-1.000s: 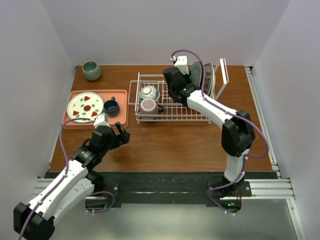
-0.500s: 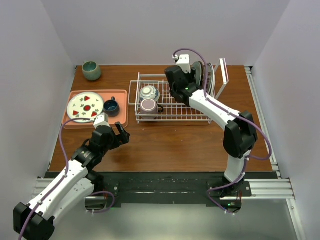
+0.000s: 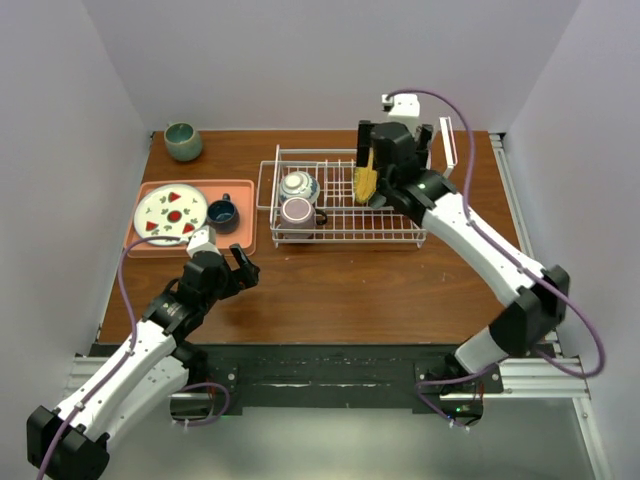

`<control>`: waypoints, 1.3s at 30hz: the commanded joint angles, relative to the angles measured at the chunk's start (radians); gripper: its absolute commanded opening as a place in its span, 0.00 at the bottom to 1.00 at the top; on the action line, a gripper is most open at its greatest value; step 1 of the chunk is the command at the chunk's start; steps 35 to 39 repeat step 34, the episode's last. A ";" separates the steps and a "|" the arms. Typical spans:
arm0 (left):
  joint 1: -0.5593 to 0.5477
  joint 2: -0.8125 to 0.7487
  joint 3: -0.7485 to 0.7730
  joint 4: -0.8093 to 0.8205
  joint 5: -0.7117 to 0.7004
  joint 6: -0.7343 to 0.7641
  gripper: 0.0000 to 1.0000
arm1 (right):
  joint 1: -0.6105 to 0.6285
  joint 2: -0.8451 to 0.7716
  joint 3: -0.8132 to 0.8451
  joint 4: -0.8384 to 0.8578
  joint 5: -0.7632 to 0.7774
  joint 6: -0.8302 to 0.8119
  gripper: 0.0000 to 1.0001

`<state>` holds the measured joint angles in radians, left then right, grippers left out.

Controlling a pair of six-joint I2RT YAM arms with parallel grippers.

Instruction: Load the mixed dishes into the dish rack

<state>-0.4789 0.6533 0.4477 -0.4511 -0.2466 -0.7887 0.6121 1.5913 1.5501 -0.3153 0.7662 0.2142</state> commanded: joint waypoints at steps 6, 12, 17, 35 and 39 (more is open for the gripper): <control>-0.003 -0.004 0.051 0.046 0.023 0.060 1.00 | -0.005 -0.350 -0.248 -0.044 -0.134 0.103 0.99; -0.003 -0.021 0.071 0.060 0.020 0.092 1.00 | -0.003 -0.516 -0.479 -0.064 -0.117 0.232 0.99; -0.003 -0.046 0.085 0.057 0.018 0.103 1.00 | -0.005 -0.666 -0.691 -0.088 -0.119 0.332 0.99; -0.003 -0.112 0.056 0.080 0.063 0.124 1.00 | -0.003 -0.798 -0.863 -0.117 -0.125 0.438 0.99; -0.003 -0.112 0.056 0.080 0.063 0.124 1.00 | -0.003 -0.798 -0.863 -0.117 -0.125 0.438 0.99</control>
